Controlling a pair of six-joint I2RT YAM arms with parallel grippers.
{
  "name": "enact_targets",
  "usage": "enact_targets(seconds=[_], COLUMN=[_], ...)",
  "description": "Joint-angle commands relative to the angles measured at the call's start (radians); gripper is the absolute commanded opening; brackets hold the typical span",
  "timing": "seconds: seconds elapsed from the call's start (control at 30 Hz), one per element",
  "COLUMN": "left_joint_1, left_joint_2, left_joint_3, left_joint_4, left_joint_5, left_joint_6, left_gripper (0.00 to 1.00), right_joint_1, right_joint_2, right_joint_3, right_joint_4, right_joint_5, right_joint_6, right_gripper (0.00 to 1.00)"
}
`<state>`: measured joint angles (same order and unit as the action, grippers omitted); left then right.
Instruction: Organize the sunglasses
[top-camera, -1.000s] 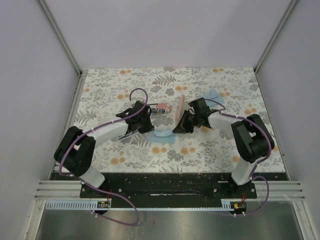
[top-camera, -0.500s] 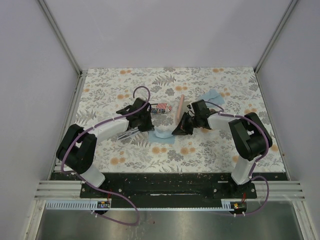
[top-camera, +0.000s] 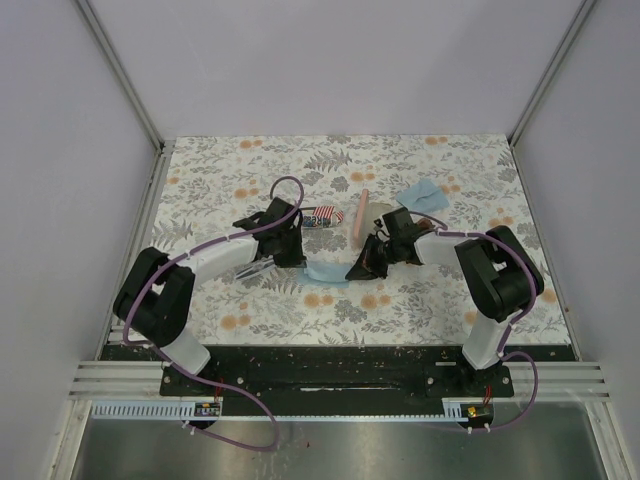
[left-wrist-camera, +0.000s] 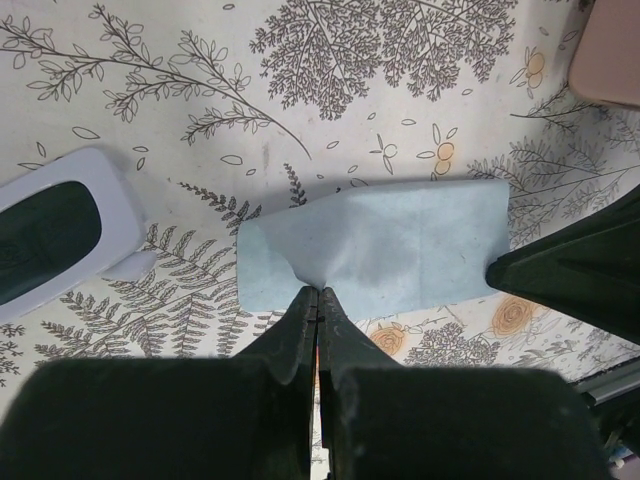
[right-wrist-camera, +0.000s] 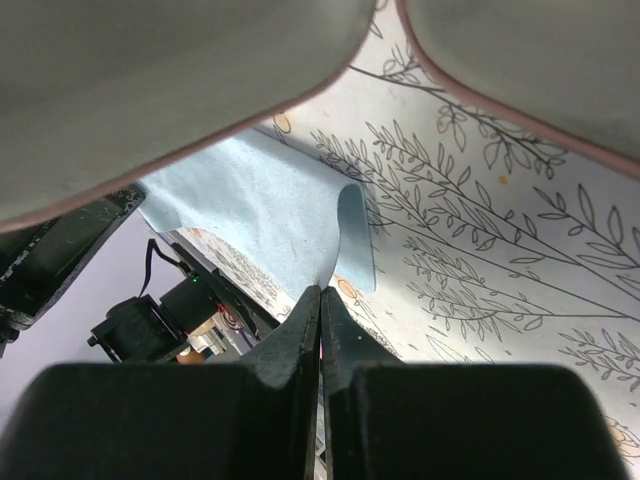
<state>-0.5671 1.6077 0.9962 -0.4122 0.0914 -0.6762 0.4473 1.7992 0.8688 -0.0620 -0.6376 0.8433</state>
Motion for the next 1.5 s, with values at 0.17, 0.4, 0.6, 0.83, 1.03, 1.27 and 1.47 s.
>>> enact_targets(seconds=[0.17, 0.4, 0.6, 0.83, 1.03, 1.27, 1.47], left_joint_1=[0.007, 0.007, 0.007, 0.007, 0.007, 0.007, 0.007], left_joint_2=[0.021, 0.052, 0.058, 0.035, -0.014, -0.058, -0.026], left_joint_3=[-0.002, -0.001, -0.040, -0.067, -0.056, -0.039, -0.016], left_joint_4=[0.007, 0.015, 0.084, 0.092, 0.027, -0.022, 0.004], left_joint_5=[-0.022, -0.053, -0.050, -0.053, -0.082, -0.117, -0.137], left_joint_6=[0.055, 0.076, 0.076, 0.076, 0.092, 0.119, 0.173], left_gripper=[0.00, 0.00, 0.00, 0.04, 0.16, 0.30, 0.29], right_joint_1=[0.037, 0.048, 0.047, 0.048, 0.048, 0.059, 0.116], right_joint_2=[0.008, 0.025, 0.042, -0.014, -0.112, -0.132, -0.121], right_joint_3=[-0.024, -0.022, -0.030, -0.031, -0.016, 0.050, 0.116], right_joint_4=[0.051, 0.051, 0.099, 0.068, -0.085, -0.194, -0.222], right_joint_5=[0.015, 0.038, 0.049, 0.079, 0.159, 0.251, 0.380], right_joint_6=[0.023, 0.022, 0.030, 0.007, -0.058, -0.162, -0.285], right_gripper=[0.00, 0.00, 0.01, 0.30, 0.34, 0.37, 0.41])
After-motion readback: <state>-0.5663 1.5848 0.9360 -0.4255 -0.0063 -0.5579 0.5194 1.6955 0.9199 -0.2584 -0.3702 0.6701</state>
